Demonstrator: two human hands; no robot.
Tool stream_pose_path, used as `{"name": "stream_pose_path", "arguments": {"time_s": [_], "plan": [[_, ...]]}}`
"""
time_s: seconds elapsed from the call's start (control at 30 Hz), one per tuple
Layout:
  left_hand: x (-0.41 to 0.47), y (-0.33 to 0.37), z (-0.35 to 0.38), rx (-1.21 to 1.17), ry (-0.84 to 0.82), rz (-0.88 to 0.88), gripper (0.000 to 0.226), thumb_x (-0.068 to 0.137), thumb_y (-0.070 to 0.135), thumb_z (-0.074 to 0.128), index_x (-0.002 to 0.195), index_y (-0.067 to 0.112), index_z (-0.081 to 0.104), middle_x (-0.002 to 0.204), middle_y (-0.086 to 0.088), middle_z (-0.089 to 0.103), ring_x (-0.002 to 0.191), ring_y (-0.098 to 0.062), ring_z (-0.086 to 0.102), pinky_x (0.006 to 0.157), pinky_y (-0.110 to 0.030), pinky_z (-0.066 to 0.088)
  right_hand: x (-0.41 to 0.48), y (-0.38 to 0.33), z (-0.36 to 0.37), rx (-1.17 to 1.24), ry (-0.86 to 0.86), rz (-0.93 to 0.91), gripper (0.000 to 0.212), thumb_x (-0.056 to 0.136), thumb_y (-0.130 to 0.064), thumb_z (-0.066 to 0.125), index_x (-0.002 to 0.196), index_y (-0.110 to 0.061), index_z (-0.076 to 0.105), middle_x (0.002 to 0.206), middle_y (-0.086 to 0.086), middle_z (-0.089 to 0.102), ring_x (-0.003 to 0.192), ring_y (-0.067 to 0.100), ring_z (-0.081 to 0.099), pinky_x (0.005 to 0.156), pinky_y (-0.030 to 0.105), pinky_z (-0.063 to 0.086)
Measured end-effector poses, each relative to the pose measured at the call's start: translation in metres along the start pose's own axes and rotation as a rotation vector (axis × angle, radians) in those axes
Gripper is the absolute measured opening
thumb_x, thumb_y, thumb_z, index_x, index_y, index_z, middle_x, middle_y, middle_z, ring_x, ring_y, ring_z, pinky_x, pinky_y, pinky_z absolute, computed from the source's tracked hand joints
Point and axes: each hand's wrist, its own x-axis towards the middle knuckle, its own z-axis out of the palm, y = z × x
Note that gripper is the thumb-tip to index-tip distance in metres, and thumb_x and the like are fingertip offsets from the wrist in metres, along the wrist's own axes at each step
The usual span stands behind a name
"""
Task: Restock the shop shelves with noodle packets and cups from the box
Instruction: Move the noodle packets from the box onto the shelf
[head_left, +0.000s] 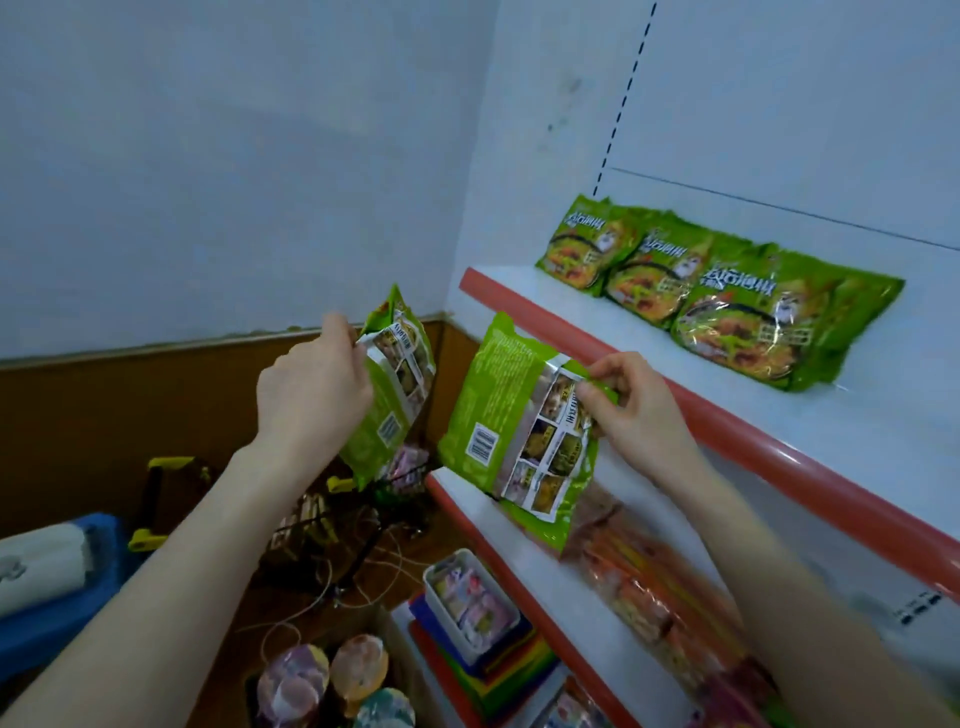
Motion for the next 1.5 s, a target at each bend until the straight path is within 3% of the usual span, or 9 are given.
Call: {"name": "stream_pose_path", "arguments": {"time_s": [0.07,0.17,0.5,0.63,0.87,1.07,1.2,1.37,1.5], "plan": [[0.015,0.010,0.001,-0.027,0.015,0.007,0.021,0.097,0.021,0.039,0.106,0.003,0.047,0.080,-0.020,0.060,0.071,-0.039,0.055,0.056,-0.036,0.030,0.018,-0.007,-0.015,0.011,0.027,0.035,0.010,0.089,-0.024,0.058,0.096,-0.025,0.051,0.100,-0.001,0.058,0.093,0.018,0.057,0.083,0.043,0.049],[0.037,0.023,0.005,-0.061,0.028,0.032,0.021,0.097,0.020,0.040,0.105,0.003,0.048,0.086,-0.022,0.063,0.078,-0.042,0.058,0.057,-0.037,0.032,0.049,-0.013,-0.039,-0.119,0.130,-0.042,0.028,0.088,-0.025,0.059,0.114,-0.011,0.060,0.114,0.004,0.061,0.095,0.011,0.052,0.082,0.028,0.041],[0.079,0.057,0.031,-0.096,0.070,0.065,0.020,0.097,0.021,0.040,0.103,0.004,0.048,0.090,-0.021,0.062,0.084,-0.040,0.058,0.063,-0.039,0.037,0.137,-0.007,-0.075,-0.186,0.447,-0.206,0.023,0.089,-0.018,0.057,0.107,-0.004,0.062,0.109,0.010,0.063,0.096,0.014,0.051,0.073,0.015,0.028],[0.085,0.066,0.040,-0.079,0.044,0.070,0.020,0.097,0.021,0.038,0.105,0.005,0.046,0.086,-0.018,0.062,0.076,-0.037,0.056,0.059,-0.036,0.036,0.148,0.013,-0.066,-0.290,0.430,-0.256,0.017,0.088,-0.009,0.057,0.101,0.002,0.062,0.103,0.018,0.063,0.100,0.028,0.054,0.074,0.017,0.027],[0.096,0.071,0.054,-0.101,0.015,0.116,0.020,0.097,0.021,0.039,0.104,0.004,0.046,0.077,-0.013,0.055,0.072,-0.036,0.053,0.058,-0.036,0.034,0.123,0.046,-0.060,-0.408,0.283,-0.299,0.007,0.083,0.004,0.059,0.089,0.006,0.062,0.088,0.020,0.061,0.083,0.024,0.051,0.068,0.015,0.024],[0.107,0.069,0.067,-0.127,-0.032,0.190,0.019,0.097,0.022,0.039,0.101,0.005,0.047,0.082,-0.018,0.062,0.075,-0.038,0.058,0.058,-0.035,0.035,0.101,0.071,-0.058,-0.549,0.015,-0.029,0.021,0.082,0.005,0.053,0.099,-0.002,0.062,0.104,0.013,0.062,0.102,0.028,0.055,0.082,0.029,0.038],[0.108,0.069,0.073,-0.142,-0.073,0.215,0.019,0.097,0.022,0.039,0.102,0.005,0.046,0.079,-0.017,0.062,0.073,-0.037,0.058,0.057,-0.035,0.037,0.093,0.060,-0.061,-0.414,0.013,0.129,0.028,0.084,-0.001,0.049,0.108,-0.005,0.064,0.114,0.009,0.063,0.109,0.024,0.054,0.090,0.028,0.039],[0.106,0.069,0.080,-0.121,-0.098,0.245,0.020,0.097,0.024,0.040,0.102,0.006,0.045,0.074,-0.014,0.059,0.067,-0.035,0.054,0.053,-0.033,0.031,0.102,0.056,-0.060,-0.405,0.151,0.260,0.037,0.093,-0.038,0.046,0.099,-0.005,0.063,0.094,0.004,0.060,0.089,0.021,0.055,0.078,0.031,0.041],[0.106,0.064,0.083,-0.131,-0.109,0.255,0.018,0.097,0.023,0.040,0.101,0.007,0.045,0.059,0.001,0.040,0.057,-0.026,0.042,0.044,-0.029,0.022,0.117,0.060,-0.064,-0.407,0.094,0.487,0.058,0.084,-0.060,0.048,0.055,-0.010,0.046,0.058,0.012,0.053,0.055,0.024,0.050,0.060,0.031,0.042]]}}
